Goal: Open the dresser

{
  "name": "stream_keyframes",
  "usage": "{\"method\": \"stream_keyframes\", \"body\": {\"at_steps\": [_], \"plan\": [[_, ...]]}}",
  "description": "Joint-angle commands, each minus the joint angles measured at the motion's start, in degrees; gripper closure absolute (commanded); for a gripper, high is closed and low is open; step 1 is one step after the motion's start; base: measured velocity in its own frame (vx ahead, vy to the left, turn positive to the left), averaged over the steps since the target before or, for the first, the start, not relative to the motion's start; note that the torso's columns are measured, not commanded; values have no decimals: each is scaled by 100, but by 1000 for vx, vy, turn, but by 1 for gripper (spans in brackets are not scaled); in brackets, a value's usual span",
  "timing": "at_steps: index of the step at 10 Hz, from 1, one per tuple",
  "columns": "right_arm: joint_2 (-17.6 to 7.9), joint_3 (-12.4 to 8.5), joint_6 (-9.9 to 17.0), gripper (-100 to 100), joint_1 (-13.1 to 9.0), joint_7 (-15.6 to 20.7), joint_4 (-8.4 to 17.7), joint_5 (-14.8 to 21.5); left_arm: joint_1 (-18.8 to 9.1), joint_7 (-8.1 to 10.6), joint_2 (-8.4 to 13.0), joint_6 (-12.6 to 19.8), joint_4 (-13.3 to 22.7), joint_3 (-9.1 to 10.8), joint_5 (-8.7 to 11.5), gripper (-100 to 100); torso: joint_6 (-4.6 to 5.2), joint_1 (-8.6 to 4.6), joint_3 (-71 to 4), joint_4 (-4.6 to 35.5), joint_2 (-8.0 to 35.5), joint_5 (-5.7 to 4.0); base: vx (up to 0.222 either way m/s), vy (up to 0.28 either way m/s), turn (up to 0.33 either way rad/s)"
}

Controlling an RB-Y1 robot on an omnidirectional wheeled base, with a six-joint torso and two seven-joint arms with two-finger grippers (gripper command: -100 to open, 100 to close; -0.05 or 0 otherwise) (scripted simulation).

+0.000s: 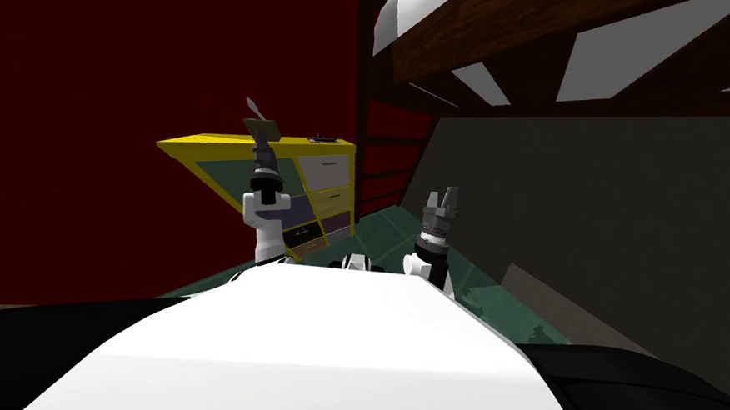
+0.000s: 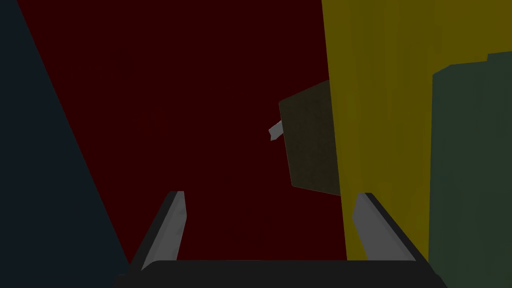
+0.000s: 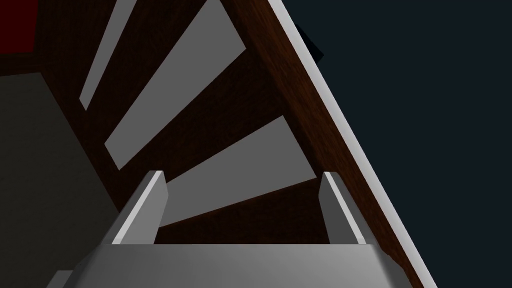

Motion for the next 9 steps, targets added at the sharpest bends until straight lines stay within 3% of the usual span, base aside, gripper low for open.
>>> {"method": "stream_keyframes", "body": {"at_steps": [1, 3, 6, 9], "plan": [[0, 0, 0, 0, 0, 0, 0, 0, -340, 375, 85, 365, 217, 122, -382, -100, 9, -3, -5, -4, -8, 0, -61, -38, -122], [0, 0, 0, 0, 0, 0, 0, 0, -560, 639, 128, 649, 368, 241, -682, -100, 15, -1, -11, -7, -17, 0, -55, -32, -120], [0, 0, 0, 0, 1, 0, 0, 0, -670, 772, 144, 793, 449, 300, -832, -100, 29, 1, -17, -11, -24, 1, -28, -16, -44], [0, 0, 0, 0, 0, 0, 0, 0, -1001, 1173, 158, 1228, 706, 474, -1283, -100, 45, -5, -23, -19, -33, 3, -41, -28, -106]]}}
